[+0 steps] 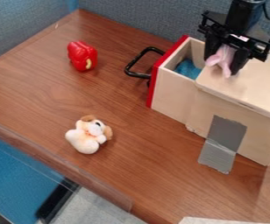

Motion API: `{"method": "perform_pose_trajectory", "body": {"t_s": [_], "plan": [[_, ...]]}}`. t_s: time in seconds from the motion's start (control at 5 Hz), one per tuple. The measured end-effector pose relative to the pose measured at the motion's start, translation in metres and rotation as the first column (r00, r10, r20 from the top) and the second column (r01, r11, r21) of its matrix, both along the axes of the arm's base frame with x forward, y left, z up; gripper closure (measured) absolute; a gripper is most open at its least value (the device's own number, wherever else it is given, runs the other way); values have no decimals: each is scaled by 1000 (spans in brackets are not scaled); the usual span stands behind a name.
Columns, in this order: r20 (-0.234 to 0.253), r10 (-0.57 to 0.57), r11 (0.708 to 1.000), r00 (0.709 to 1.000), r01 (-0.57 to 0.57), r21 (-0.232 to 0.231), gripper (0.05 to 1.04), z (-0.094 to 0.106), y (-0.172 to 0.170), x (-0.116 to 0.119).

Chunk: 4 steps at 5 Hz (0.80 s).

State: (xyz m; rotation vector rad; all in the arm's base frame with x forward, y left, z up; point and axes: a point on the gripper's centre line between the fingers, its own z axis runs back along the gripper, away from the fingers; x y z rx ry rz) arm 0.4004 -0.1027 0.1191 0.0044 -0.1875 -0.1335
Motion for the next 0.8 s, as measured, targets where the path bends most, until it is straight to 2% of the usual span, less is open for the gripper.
{"method": "perform_pose_trajectory", "body": {"t_s": [0.2, 0.4, 0.6, 0.8], "plan": [[8, 1, 1000, 1000, -1, -17, 93, 14, -1, -2], [62, -11, 998, 998, 15, -68, 83, 55, -6, -7], [86, 12, 996, 996, -5, -85, 83, 80, 0, -16], [79, 58, 997, 995, -53, -61, 83, 90, 14, -24]]}}
